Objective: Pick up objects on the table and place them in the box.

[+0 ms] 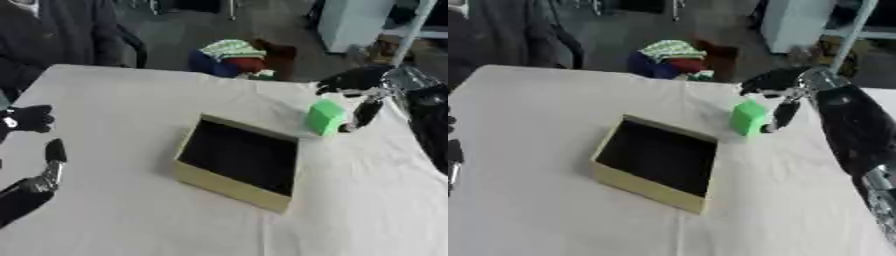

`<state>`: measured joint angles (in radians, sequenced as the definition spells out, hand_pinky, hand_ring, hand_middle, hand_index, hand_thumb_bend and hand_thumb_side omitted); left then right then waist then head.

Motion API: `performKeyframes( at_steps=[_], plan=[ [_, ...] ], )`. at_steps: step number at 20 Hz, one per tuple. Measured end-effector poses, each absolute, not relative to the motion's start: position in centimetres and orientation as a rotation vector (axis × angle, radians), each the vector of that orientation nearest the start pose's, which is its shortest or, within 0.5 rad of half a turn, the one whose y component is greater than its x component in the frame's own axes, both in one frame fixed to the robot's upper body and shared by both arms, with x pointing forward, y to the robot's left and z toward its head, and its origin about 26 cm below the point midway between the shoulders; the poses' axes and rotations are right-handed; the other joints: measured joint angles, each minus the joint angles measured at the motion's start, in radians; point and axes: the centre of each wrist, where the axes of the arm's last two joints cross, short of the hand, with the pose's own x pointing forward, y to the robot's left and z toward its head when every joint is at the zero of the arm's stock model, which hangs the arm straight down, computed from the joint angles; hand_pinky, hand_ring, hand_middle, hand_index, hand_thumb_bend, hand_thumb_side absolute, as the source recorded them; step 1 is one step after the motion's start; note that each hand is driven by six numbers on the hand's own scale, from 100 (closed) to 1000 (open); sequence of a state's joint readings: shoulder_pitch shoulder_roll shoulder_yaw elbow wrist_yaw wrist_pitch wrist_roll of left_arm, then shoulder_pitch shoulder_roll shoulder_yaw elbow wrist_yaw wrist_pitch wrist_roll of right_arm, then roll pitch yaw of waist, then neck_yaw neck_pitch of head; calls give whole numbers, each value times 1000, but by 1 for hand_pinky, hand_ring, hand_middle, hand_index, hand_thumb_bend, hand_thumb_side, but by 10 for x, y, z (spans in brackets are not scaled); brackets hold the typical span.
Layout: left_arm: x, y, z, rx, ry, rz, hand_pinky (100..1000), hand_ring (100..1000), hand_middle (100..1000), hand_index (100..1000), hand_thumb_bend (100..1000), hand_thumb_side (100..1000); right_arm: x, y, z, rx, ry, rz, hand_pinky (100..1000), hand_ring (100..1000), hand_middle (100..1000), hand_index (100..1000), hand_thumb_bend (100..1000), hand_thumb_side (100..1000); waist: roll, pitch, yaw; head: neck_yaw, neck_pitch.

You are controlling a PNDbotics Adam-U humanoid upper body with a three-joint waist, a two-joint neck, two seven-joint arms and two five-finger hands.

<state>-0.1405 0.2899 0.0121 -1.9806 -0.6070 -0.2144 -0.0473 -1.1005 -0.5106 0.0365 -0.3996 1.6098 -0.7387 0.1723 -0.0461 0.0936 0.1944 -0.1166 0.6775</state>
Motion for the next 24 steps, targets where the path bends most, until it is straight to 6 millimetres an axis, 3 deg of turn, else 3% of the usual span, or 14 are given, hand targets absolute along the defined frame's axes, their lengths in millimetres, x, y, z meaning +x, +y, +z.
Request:
performKeyframes(
  at_steps=[24],
  plan=[
    [284,274,151,747,-2177,-830,714,642,646,838,100,432,495,-362,149,-927,-919,2024,934,1000,1000,1000,460,352,1,11,19,-1,-1]
  ],
)
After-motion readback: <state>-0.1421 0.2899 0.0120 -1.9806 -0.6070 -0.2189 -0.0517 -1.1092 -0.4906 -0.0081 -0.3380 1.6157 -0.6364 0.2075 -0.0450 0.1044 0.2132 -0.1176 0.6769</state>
